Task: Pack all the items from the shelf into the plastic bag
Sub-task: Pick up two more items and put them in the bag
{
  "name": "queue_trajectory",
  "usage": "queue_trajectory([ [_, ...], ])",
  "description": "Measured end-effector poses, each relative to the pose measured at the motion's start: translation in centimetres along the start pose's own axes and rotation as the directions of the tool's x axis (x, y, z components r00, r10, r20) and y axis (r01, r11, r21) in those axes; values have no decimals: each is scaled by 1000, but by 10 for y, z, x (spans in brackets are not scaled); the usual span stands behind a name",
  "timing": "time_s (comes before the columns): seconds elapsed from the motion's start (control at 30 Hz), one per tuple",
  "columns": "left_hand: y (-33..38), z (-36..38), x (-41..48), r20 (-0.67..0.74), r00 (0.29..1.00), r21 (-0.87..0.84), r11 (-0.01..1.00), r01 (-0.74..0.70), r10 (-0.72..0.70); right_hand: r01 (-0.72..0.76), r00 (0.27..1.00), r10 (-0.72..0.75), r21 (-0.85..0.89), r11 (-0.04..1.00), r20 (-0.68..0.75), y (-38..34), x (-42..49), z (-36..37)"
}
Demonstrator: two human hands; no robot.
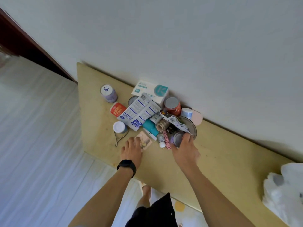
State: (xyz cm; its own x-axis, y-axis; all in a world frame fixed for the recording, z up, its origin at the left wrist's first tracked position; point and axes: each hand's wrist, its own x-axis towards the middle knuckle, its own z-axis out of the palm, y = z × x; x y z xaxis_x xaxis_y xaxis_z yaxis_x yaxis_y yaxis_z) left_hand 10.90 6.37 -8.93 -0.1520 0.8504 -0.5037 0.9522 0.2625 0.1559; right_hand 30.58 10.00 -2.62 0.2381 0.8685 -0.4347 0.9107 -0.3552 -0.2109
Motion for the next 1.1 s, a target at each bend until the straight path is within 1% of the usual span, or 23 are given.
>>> queue_trajectory([
  [0.1,3,3,1,9,1000,-2,1000,18,-18,16,999,-15,-49,999,30,18,-13,-1],
  [0.17,5,-1,1,17,998,-51,997,60,-59,19,998,-15,-75,997,53,35,-27,2],
  [0.23,3,-1,1,57,994,-96,990,100,-94,-9,996,17,-95,995,86,53,-41,7],
  [0.33,-2,0,-2,145,985,-234,964,125,-92,-35,984,66,-180,983,168,75,-56,14],
  [0.4,-5,0,-9,171,983,-340,932,121,-66,-31,978,68,-184,982,198,83,-60,20],
  [0.47,-11,-3,-20,206,977,-402,906,130,-49,-29,979,60,-160,987,194,85,-60,23],
  [0.53,-22,-7,-32,209,977,-465,874,141,-46,-6,983,35,-158,987,179,86,-58,26],
  [0.63,-43,-18,-47,217,973,-585,788,191,-75,41,985,-23,-104,994,170,86,-53,31],
  [0.67,-51,-22,-51,230,967,-629,743,231,-107,64,983,-47,-90,994,180,85,-51,33],
  [0.73,-65,-31,-55,238,954,-731,613,299,-181,89,975,-69,-85,992,213,81,-49,36],
  [0.77,-72,-35,-55,226,954,-774,559,298,-196,98,972,-77,-84,992,221,79,-49,38],
  [0.8,-76,-39,-54,199,961,-799,536,272,-191,110,971,-89,-85,990,222,76,-50,40],
  [0.83,-79,-45,-52,157,973,-779,584,229,-172,126,970,-104,-87,988,221,74,-51,42],
  [0.87,-81,-51,-47,99,986,-716,678,166,-136,138,967,-116,-88,986,226,71,-53,44],
  [0.93,-80,-64,-34,-21,999,-464,885,25,-40,156,960,-129,-89,984,250,66,-55,46],
  [0.97,-78,-70,-28,-57,998,-311,949,-40,24,159,957,-130,-94,983,259,63,-56,46],
  [1.0,-76,-77,-22,-74,993,-174,980,-100,89,158,956,-126,-102,982,263,61,-56,46],
  [1.03,-73,-83,-15,-64,988,-65,987,-147,143,157,957,-125,-105,982,263,59,-56,46],
  [1.07,-70,-88,-7,-47,983,-3,984,-178,178,161,956,-128,-106,981,264,58,-56,45],
  [1.1,-68,-91,2,-28,983,19,983,-182,183,167,954,-134,-103,981,268,58,-56,45],
])
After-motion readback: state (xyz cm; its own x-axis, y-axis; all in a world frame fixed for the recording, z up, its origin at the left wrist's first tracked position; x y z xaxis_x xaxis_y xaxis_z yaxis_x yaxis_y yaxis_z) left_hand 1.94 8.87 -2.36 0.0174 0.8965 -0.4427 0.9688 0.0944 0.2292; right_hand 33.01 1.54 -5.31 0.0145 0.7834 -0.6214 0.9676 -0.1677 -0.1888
